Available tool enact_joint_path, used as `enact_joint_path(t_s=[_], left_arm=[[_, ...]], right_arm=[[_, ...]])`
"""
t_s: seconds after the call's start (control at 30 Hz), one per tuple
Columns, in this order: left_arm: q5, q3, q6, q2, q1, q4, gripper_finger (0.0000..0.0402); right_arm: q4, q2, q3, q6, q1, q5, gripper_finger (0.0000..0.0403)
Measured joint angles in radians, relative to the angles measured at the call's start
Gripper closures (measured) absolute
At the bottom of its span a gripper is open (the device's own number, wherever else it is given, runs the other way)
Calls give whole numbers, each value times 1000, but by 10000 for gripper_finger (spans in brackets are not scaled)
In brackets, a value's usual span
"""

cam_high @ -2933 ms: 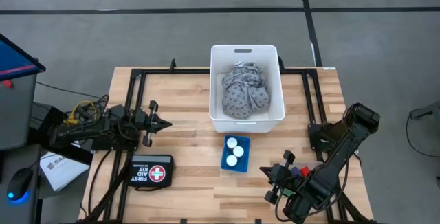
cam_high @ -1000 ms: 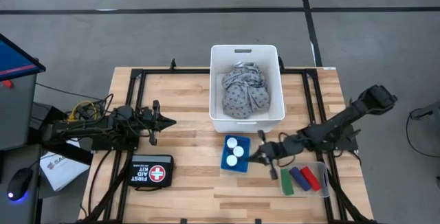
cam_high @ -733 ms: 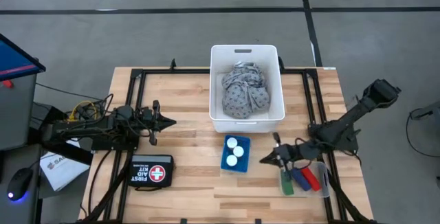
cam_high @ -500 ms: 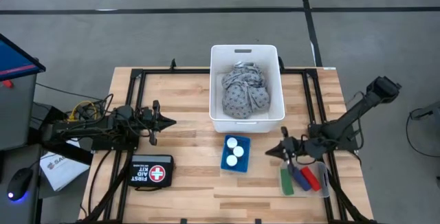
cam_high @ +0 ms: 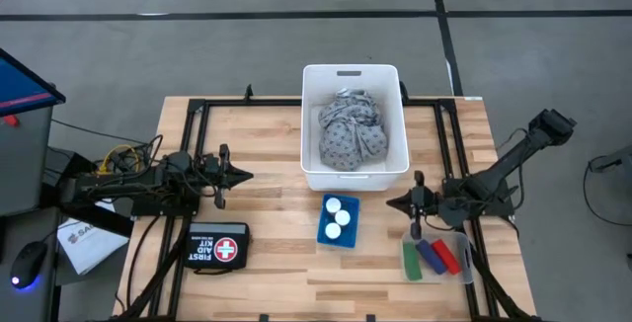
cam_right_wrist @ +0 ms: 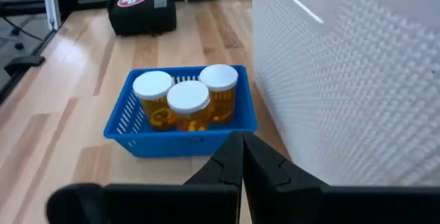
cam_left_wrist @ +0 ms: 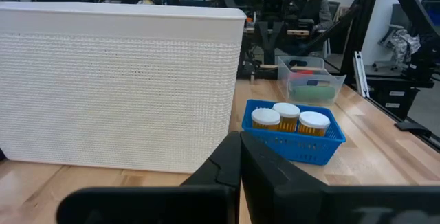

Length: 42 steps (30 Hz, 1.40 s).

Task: Pick & place medical supplies in basket/bin
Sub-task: Return to Home Position

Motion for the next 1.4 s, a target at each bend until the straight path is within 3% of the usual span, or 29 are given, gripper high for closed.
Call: enact_joint_path(t_s=[0.2, 0.3, 0.43, 0.6, 0.77, 0.93, 1.17, 1.4], left_arm=[[0, 0, 0, 0, 0, 0, 402], [0, 0, 0, 0, 0, 0, 402], [0, 0, 0, 0, 0, 0, 402], [0, 0, 0, 0, 0, 0, 402], [0, 0, 0, 0, 0, 0, 402], [0, 0, 0, 0, 0, 1, 402], [0, 0, 0, 0, 0, 1, 402], [0, 0, 0, 0, 0, 1, 402]], right_arm=[[-2, -44, 0, -92, -3, -6, 403], [79, -90, -38, -149, -3, -31, 403], [231, -179, -157, -208, -22, -118, 403], [256, -323, -268, -196, -73, -267, 403], [198, -474, -292, -260, -116, -394, 403], [83, -590, -289, -345, -166, -435, 403], [49, -678, -278, -514, -242, -445, 403], [39, -698, -277, -554, -385, -494, 403]])
